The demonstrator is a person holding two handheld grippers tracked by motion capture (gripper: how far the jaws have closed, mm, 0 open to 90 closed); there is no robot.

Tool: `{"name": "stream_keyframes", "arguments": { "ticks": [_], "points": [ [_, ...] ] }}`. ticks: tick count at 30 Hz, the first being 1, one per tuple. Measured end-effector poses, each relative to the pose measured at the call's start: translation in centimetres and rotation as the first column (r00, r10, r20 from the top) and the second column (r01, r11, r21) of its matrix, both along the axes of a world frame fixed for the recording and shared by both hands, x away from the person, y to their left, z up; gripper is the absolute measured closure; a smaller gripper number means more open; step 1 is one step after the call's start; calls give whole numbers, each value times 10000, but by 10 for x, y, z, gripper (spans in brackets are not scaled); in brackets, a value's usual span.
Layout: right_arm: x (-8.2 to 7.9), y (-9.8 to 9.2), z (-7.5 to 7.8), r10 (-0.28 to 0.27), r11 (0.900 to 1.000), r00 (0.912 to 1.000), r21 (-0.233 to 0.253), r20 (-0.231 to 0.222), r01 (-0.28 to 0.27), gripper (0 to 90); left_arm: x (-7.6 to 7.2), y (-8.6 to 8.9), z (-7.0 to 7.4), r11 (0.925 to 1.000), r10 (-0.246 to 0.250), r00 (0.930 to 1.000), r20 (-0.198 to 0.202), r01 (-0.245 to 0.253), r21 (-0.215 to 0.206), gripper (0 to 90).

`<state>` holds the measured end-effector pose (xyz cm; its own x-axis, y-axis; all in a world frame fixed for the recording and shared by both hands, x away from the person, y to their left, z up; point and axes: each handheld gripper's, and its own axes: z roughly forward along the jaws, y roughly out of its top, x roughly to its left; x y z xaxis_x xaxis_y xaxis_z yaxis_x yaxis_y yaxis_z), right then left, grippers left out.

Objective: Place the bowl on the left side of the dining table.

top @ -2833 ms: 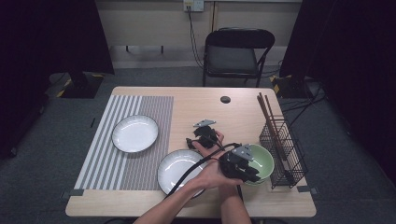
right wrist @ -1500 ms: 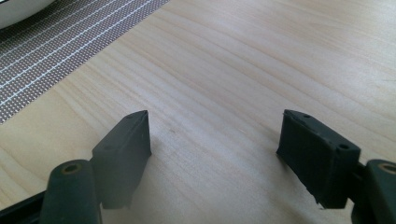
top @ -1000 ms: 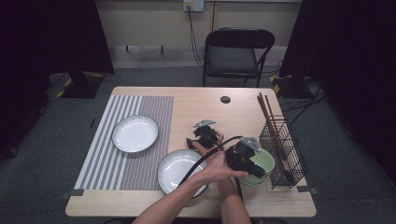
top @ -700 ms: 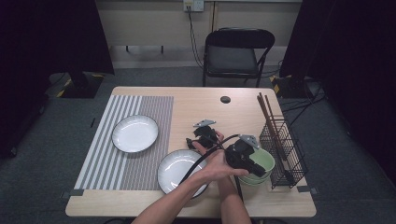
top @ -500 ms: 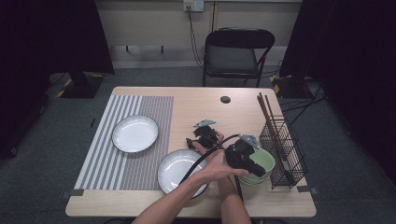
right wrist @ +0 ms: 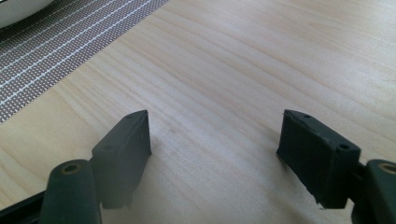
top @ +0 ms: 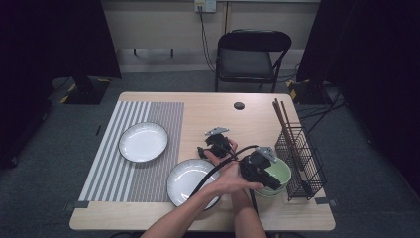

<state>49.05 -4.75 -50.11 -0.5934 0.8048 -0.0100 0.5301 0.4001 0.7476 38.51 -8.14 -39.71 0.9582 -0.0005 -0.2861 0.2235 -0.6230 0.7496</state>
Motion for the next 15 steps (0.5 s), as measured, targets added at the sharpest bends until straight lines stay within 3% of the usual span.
{"name": "stream_keyframes", "arguments": {
  "ticks": [5,13,15],
  "points": [
    [0,0,0,0,10000,10000,0,0,0,244,-1,1,-1,10000,8,10000,7,-8,95,820],
    [0,0,0,0,10000,10000,4,-5,0,244,-4,3,3,9974,15,9972,745,-68,715,749],
    [0,0,0,-13,10000,10000,5,0,13,244,-7,1,4,9946,-52,9938,1113,-64,1032,748]
  ]
}}
